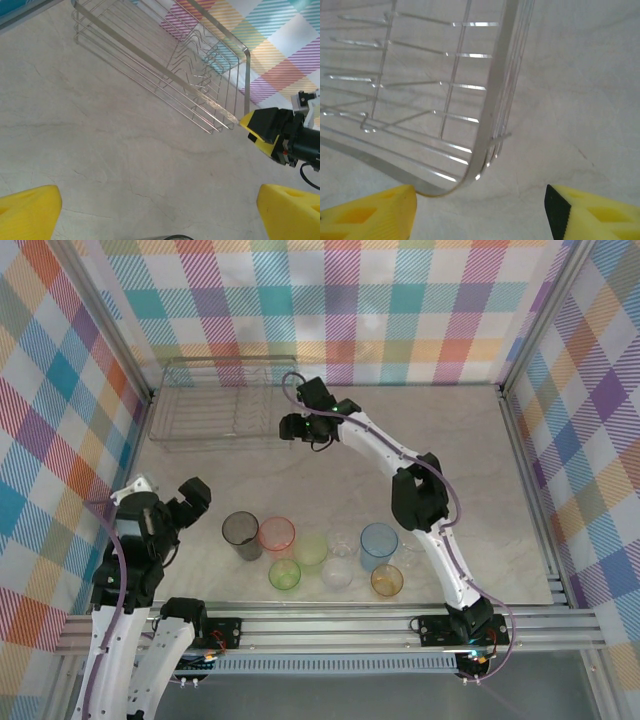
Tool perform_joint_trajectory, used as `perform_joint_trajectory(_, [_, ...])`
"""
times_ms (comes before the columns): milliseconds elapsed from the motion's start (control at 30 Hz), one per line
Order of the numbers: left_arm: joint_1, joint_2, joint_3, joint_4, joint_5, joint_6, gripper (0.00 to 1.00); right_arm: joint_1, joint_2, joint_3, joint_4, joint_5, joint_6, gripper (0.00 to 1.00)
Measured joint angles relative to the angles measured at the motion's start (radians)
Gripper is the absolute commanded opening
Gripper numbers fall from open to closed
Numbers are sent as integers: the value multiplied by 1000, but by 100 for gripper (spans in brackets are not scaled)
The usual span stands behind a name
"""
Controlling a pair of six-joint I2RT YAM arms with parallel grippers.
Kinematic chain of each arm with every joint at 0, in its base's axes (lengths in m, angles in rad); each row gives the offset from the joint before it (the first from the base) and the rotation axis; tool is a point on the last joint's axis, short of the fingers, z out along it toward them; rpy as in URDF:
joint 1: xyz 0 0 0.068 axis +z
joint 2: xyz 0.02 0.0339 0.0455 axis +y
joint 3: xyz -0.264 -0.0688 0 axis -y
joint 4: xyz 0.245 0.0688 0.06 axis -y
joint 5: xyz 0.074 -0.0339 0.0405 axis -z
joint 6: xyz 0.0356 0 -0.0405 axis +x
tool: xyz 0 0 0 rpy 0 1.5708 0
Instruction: Load the cups into the dish rack
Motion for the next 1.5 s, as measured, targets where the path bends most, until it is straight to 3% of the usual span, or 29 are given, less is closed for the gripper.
perform_joint_trajectory(333, [0,-6,-25,-5,15,-3,100,2,109,107,63,45,22,48])
perform_joint_trajectory(767, [0,-6,-39,-4,27,-4,100,2,132,145,86,95,17,26])
perform_joint_trajectory(967, [0,-6,-39,-5,31,-4,100,5,132,150,84,122,-18,24])
perform_joint_trajectory(1400, [0,-13,-27,-80,29,-3,100,-15,115,165,-18,188,-49,0])
perform_joint_trajectory(1500, [0,-17,-18,-105,29,-3,100,-20,103,165,-65,200,-86,0])
